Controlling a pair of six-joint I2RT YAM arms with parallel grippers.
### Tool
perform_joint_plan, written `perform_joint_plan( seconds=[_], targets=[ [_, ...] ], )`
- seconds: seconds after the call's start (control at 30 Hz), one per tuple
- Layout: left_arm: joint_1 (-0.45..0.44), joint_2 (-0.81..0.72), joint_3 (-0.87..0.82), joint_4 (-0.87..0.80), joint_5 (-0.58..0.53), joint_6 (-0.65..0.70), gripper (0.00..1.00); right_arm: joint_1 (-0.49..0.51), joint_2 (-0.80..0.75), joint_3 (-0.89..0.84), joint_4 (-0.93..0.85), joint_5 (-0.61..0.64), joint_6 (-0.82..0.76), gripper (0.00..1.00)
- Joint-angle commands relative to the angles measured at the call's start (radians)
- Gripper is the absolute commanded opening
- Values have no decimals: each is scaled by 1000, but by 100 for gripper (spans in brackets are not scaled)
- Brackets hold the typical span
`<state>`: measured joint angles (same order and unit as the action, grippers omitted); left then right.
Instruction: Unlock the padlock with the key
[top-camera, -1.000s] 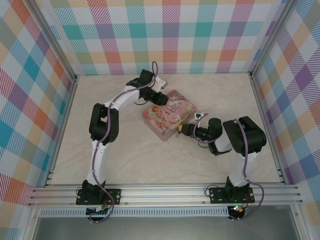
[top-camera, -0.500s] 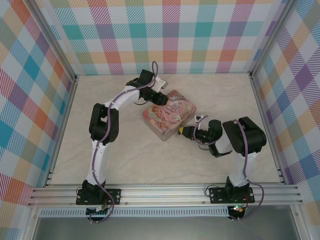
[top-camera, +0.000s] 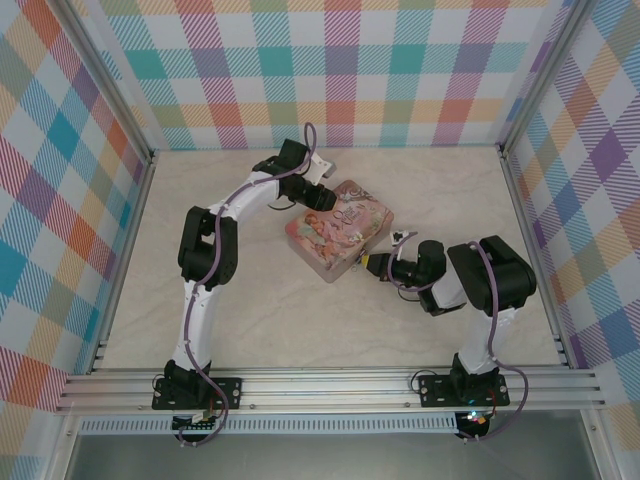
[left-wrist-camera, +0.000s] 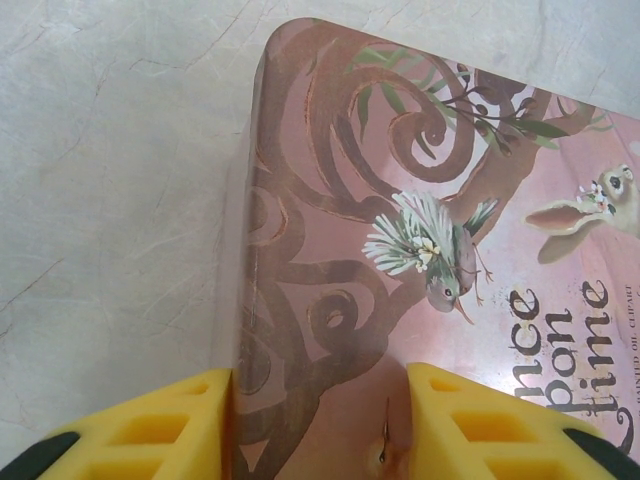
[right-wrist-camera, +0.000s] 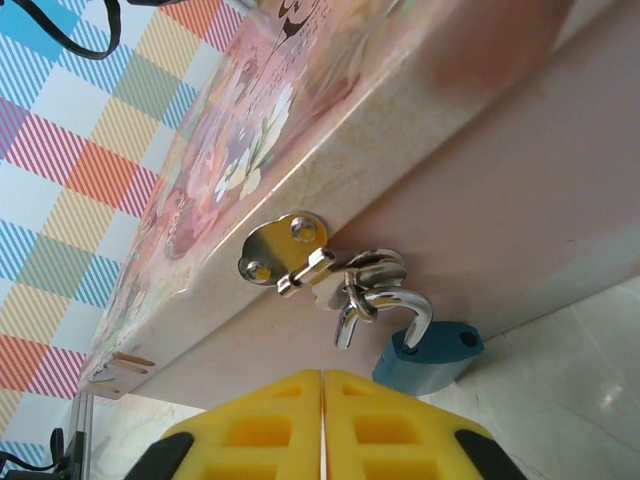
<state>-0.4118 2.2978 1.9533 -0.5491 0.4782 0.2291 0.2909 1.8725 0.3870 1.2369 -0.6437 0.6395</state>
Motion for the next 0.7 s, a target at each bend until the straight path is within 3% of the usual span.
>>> perform_joint_plan(
  seconds=[0.0,0.1,0.33,0.4,0.47,0.67],
  targets=[
    [-6,61,-54,-115,-154,45,41,-7,-21,-3,13,1,5,9],
    [-7,60,-56,-114,-154,44,41,-10,-32,-3,-8,18,-6,12],
    [-7,45,-60,-106,-129,41,42,-82,-145,-46,-116,11,-94,29],
    [-6,35,-50,-104,-121,38,46,-88,-179,-47,-163,9,-122,36],
    [-5,26,-24,-110,-128,32,56,-88,-215,-37,-231,6,-156,42],
    [-5,18,77,-123,-159,-3,79,-88,-288,-54,-301,51,-185,53]
  ],
)
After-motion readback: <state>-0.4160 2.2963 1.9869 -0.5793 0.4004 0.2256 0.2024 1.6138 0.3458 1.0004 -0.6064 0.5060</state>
